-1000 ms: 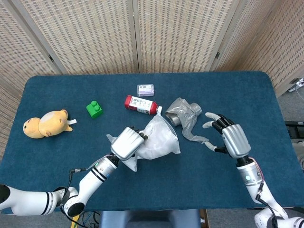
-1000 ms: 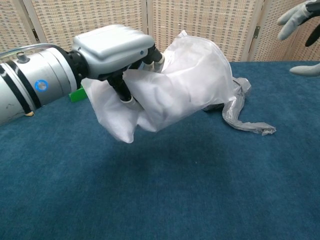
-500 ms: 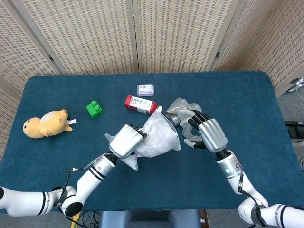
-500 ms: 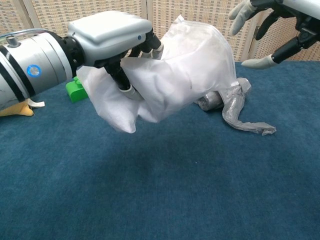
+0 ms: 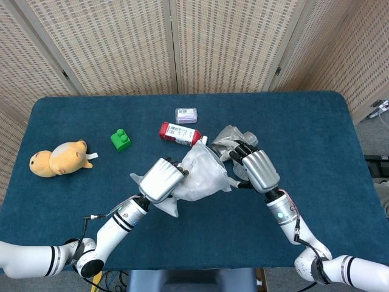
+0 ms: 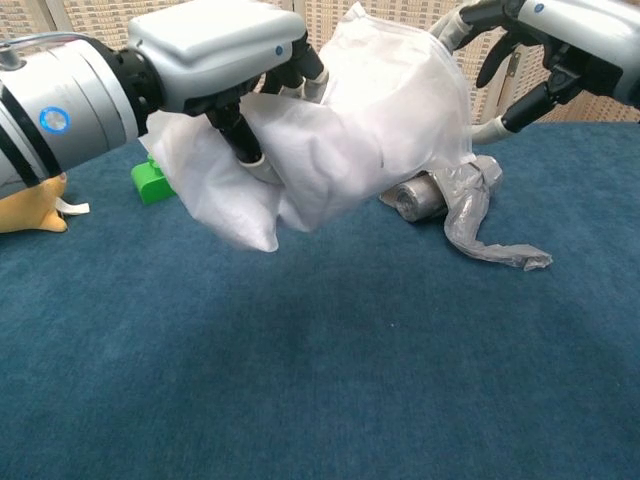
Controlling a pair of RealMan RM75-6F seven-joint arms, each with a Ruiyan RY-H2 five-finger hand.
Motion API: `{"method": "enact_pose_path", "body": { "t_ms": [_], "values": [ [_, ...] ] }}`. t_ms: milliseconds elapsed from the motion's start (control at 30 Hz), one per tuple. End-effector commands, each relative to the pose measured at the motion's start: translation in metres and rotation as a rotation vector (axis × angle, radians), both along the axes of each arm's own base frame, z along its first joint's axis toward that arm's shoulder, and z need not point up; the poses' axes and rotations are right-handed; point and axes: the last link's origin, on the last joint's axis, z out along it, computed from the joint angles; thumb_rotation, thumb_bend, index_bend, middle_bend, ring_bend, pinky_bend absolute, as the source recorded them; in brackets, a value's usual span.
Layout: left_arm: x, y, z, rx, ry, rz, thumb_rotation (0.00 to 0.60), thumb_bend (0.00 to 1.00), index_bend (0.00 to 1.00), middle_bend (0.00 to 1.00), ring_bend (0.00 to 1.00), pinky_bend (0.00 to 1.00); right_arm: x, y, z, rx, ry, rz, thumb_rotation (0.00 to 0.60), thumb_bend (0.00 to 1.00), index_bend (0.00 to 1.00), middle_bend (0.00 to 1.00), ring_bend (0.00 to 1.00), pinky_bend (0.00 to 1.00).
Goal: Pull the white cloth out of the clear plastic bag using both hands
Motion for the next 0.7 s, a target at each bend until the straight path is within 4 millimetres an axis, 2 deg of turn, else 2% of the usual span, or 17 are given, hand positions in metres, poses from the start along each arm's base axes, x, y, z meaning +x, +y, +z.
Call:
{"method": "enact_pose_path", "body": {
  "t_ms": [33, 400, 700],
  "values": [
    [0.001, 0.000, 0.001, 0.000, -0.003, -0.002, 0.600, 0.13, 0.54, 0.78, 0.63, 0.64, 0.002, -0.001, -0.002, 0.004, 0.000, 0.002, 0.600, 0.08, 0.42, 0.19, 0.17, 0.38],
    [-0.001, 0.001, 0.000, -0.007, -0.007, 0.013, 0.600, 0.13, 0.54, 0.78, 0.63, 0.64, 0.012, 0.003, -0.008, -0.003, -0.004, 0.047, 0.600, 0.07, 0.42, 0.18, 0.17, 0.38],
    [0.002, 0.000, 0.002, -0.008, -0.028, 0.002, 0.600, 0.13, 0.54, 0.78, 0.63, 0.64, 0.017, -0.002, -0.013, 0.009, 0.002, 0.043, 0.600, 0.07, 0.42, 0.18, 0.16, 0.37]
  ]
}}
